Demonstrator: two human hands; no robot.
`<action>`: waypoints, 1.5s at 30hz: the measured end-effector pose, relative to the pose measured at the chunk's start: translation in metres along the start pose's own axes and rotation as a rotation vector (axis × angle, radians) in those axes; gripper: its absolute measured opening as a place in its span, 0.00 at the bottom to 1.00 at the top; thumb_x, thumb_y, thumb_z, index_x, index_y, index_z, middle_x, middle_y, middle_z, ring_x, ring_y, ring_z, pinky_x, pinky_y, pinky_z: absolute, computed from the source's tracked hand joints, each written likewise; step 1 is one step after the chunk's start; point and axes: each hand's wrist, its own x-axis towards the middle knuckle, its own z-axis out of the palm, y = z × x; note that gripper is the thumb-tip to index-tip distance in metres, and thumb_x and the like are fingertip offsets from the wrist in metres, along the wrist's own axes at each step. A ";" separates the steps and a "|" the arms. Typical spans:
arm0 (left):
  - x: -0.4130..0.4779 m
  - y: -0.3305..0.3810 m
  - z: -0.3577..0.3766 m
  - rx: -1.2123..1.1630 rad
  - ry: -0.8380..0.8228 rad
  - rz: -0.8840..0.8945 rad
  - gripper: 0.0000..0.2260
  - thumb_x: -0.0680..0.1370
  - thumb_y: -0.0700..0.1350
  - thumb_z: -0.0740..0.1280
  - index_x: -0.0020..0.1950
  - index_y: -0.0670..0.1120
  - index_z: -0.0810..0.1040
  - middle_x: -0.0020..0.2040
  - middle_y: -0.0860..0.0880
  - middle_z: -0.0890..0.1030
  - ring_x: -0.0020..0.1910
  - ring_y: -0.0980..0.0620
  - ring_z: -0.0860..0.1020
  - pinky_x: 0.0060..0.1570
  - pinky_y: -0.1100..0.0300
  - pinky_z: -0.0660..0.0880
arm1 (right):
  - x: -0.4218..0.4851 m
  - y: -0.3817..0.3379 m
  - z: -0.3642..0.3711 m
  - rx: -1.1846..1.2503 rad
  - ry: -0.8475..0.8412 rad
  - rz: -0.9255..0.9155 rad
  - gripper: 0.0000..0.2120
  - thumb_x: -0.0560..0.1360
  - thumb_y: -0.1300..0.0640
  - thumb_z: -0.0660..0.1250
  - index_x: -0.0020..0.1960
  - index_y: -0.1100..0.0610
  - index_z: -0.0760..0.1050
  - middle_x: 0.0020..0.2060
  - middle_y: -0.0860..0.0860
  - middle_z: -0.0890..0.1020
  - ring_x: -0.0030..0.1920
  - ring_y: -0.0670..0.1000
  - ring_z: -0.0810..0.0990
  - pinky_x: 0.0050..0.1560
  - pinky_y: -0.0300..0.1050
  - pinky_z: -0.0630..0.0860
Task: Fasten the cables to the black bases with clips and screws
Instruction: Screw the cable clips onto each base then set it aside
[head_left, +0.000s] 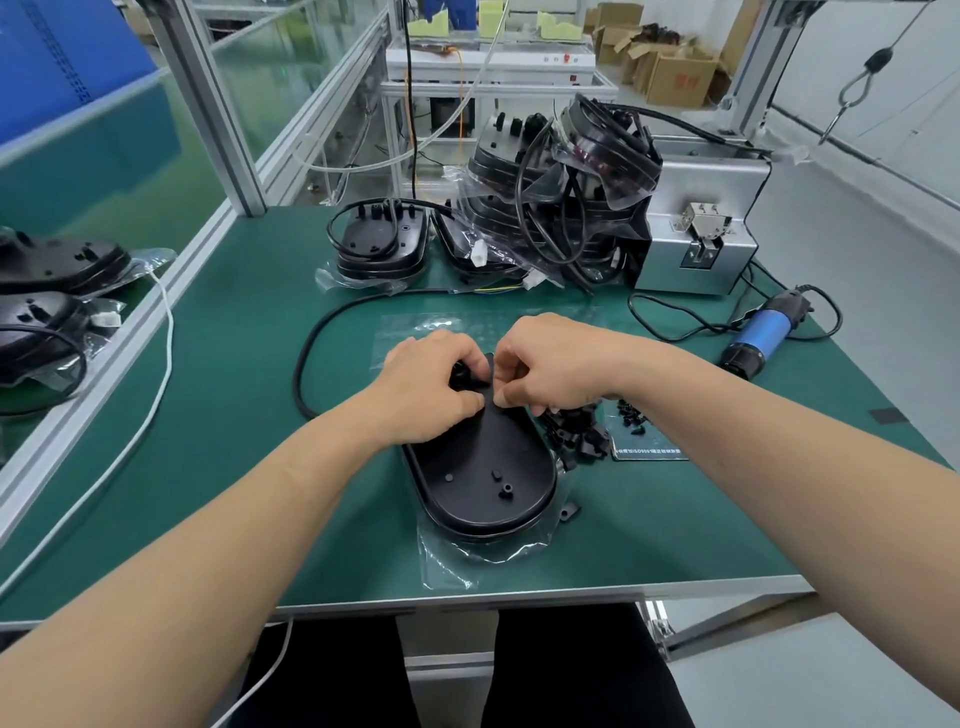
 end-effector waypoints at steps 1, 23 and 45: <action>0.000 0.000 0.000 -0.003 0.005 0.001 0.11 0.72 0.44 0.72 0.53 0.50 0.78 0.57 0.49 0.76 0.58 0.48 0.72 0.67 0.50 0.62 | 0.000 -0.001 0.000 -0.010 0.003 0.000 0.08 0.76 0.54 0.70 0.38 0.49 0.77 0.29 0.48 0.84 0.27 0.38 0.78 0.39 0.40 0.75; 0.011 0.026 0.000 -0.018 -0.131 -0.291 0.12 0.67 0.43 0.74 0.40 0.51 0.71 0.52 0.48 0.69 0.55 0.44 0.72 0.61 0.44 0.70 | -0.010 -0.011 0.006 0.030 0.071 0.084 0.05 0.75 0.60 0.66 0.42 0.54 0.79 0.31 0.50 0.84 0.33 0.47 0.83 0.36 0.40 0.77; 0.011 0.007 -0.009 -0.230 -0.178 -0.275 0.14 0.71 0.33 0.70 0.45 0.53 0.77 0.55 0.48 0.73 0.49 0.49 0.73 0.39 0.58 0.67 | -0.009 0.016 0.031 0.535 0.223 0.116 0.10 0.75 0.52 0.73 0.47 0.58 0.75 0.28 0.50 0.82 0.26 0.45 0.81 0.27 0.36 0.75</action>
